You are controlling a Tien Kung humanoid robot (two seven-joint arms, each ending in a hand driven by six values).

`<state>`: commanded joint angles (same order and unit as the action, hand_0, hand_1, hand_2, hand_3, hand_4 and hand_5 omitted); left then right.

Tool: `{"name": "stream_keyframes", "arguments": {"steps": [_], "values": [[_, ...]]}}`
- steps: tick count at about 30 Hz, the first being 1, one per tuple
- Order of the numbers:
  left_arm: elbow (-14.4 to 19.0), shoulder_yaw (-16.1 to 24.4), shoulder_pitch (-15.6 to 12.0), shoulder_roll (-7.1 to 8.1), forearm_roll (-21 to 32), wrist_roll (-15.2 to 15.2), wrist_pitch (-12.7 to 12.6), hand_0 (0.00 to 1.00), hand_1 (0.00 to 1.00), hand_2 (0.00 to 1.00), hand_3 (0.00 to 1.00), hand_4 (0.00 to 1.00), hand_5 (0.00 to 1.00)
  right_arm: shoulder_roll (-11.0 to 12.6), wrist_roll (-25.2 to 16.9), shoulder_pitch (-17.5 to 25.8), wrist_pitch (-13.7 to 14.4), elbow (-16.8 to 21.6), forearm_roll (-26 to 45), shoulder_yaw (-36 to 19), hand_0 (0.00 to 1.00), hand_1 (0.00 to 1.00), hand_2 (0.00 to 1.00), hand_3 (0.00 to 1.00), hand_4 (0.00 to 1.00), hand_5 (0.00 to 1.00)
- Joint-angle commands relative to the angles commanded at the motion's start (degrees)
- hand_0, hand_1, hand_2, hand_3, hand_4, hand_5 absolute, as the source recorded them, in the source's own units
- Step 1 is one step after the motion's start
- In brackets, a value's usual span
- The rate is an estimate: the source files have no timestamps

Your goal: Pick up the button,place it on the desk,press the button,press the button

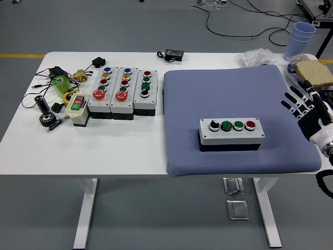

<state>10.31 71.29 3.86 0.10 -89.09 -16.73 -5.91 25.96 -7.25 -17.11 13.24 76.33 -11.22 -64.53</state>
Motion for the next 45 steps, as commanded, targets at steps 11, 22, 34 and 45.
{"name": "stream_keyframes", "arguments": {"steps": [11, 22, 34, 45], "values": [[0.0, 0.2, -0.4, -0.07, -0.6, -0.1, 0.0, 0.648, 0.651, 0.668, 0.571, 0.313, 0.859, 0.0, 0.4, 0.2, -0.4, -0.1, 0.4, -0.2, 0.748, 0.697, 0.738, 0.755, 0.753, 0.373], [0.0, -0.1, -0.9, -0.10, -1.0, -0.2, 0.1, 0.647, 0.651, 0.667, 0.570, 0.313, 0.859, 0.0, 0.5, 0.8, -0.4, -0.2, 0.4, -0.5, 0.747, 0.695, 0.735, 0.752, 0.735, 0.378], [0.0, -0.5, -0.8, -0.03, -0.3, 0.0, 0.1, 0.646, 0.652, 0.667, 0.572, 0.312, 0.860, -0.1, 0.6, 0.9, -0.5, -0.4, 0.5, -1.1, 0.738, 0.689, 0.730, 0.743, 0.719, 0.362], [0.0, -0.7, -0.3, 0.02, 0.1, 0.1, 0.1, 0.648, 0.651, 0.666, 0.571, 0.312, 0.860, -0.3, 0.4, 0.5, -0.4, -0.6, 0.5, -1.1, 0.735, 0.686, 0.727, 0.739, 0.715, 0.359]]}}
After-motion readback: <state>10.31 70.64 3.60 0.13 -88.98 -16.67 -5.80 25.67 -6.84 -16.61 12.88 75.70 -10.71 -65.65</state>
